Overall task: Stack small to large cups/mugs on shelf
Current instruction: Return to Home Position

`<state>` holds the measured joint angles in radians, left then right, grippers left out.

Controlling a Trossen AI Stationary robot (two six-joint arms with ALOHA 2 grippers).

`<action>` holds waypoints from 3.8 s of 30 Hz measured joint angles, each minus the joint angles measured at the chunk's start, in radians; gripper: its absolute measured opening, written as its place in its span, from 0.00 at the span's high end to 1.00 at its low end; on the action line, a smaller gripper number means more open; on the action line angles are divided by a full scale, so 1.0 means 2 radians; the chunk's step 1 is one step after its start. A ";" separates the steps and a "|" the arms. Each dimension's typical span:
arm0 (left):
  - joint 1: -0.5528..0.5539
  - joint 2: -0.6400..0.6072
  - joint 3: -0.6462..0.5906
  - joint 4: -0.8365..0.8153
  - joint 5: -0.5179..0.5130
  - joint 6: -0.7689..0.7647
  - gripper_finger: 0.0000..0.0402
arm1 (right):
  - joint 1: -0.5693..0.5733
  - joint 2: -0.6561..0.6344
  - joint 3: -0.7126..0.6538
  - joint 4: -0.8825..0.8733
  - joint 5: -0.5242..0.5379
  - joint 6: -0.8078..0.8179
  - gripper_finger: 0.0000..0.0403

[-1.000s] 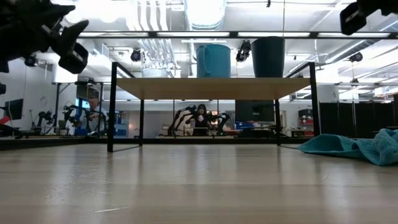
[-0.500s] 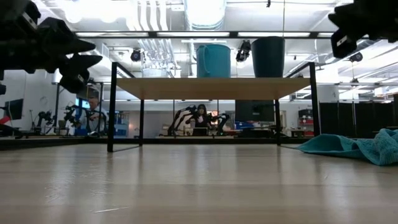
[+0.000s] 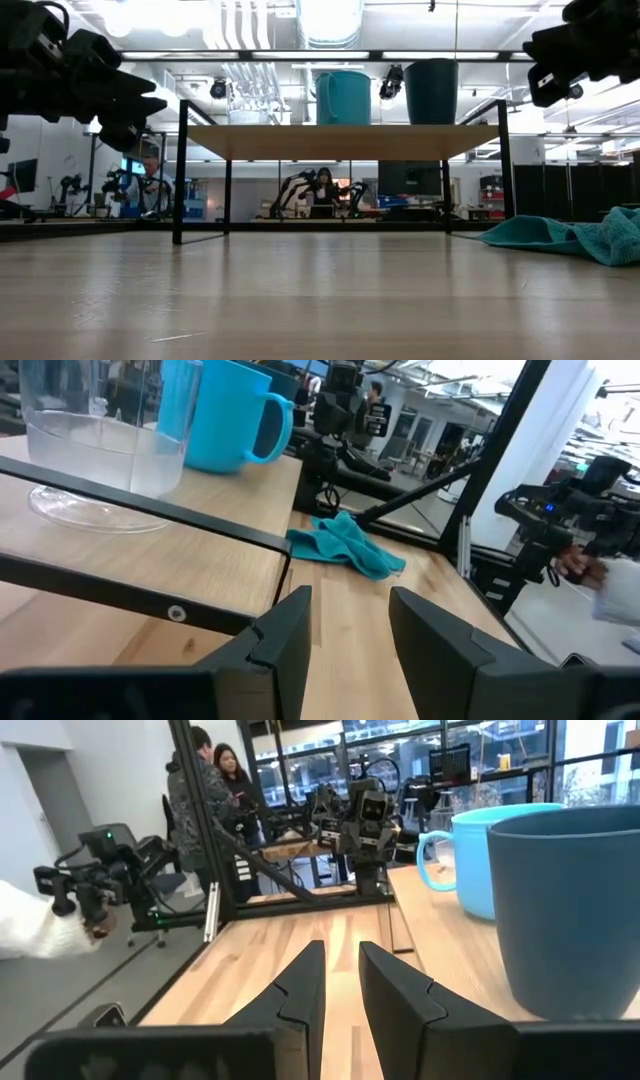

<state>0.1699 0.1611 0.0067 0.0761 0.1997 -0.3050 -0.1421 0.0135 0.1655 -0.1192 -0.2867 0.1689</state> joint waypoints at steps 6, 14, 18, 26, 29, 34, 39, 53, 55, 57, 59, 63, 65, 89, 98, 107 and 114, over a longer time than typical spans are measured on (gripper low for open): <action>0.000 0.001 0.000 0.017 0.000 0.003 0.69 | 0.000 0.000 -0.019 0.016 0.000 -0.006 0.85; 0.000 0.001 -0.001 0.019 -0.002 0.003 0.69 | 0.000 0.000 -0.073 0.101 0.000 -0.002 0.85; 0.000 0.001 -0.001 0.020 -0.002 0.002 0.69 | 0.000 0.001 -0.079 0.097 0.000 0.003 0.85; 0.000 0.002 -0.001 0.020 -0.004 0.003 0.69 | 0.000 0.001 -0.079 0.085 0.000 0.003 0.85; 0.000 0.006 -0.001 0.020 -0.004 0.003 0.69 | 0.000 0.001 -0.079 0.084 0.000 0.003 0.85; 0.000 0.015 -0.001 0.020 -0.004 0.000 0.69 | 0.000 0.001 -0.078 0.083 0.000 0.003 0.85; 0.000 0.019 -0.001 0.020 -0.004 -0.001 0.69 | 0.000 0.001 -0.078 0.083 0.000 0.003 0.85; 0.000 0.020 -0.001 0.020 -0.004 -0.001 0.69 | 0.000 0.001 -0.078 0.082 0.000 0.003 0.85; 0.000 0.020 -0.001 0.020 -0.004 -0.001 0.69 | 0.000 0.001 -0.078 0.082 0.000 0.003 0.85; 0.000 0.020 -0.001 0.020 -0.004 -0.001 0.69 | 0.000 0.001 -0.078 0.082 0.000 0.003 0.85; 0.000 0.021 -0.001 0.020 -0.004 -0.001 0.69 | 0.000 0.001 -0.078 0.082 0.000 0.003 0.85; 0.000 0.021 -0.001 0.020 -0.004 -0.001 0.69 | 0.000 0.001 -0.078 0.082 0.000 0.003 0.85; 0.000 0.021 -0.001 0.020 -0.004 -0.001 0.69 | 0.000 0.001 -0.078 0.082 0.000 0.003 0.85; 0.000 0.022 -0.001 0.020 -0.004 -0.001 0.69 | 0.000 0.001 -0.078 0.082 0.000 0.003 0.85; 0.000 0.022 -0.001 0.020 -0.003 -0.001 0.69 | 0.000 0.001 -0.078 0.082 0.000 0.003 0.85; 0.000 0.022 -0.001 0.020 -0.003 -0.001 0.69 | 0.000 0.001 -0.078 0.082 0.000 0.003 0.85; 0.000 0.022 -0.001 0.020 -0.003 -0.001 0.69 | 0.000 0.001 -0.078 0.082 0.000 0.003 0.85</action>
<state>0.1697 0.2043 0.0047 0.1158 0.1928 -0.3068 -0.1425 0.0155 0.0093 0.0448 -0.2859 0.1757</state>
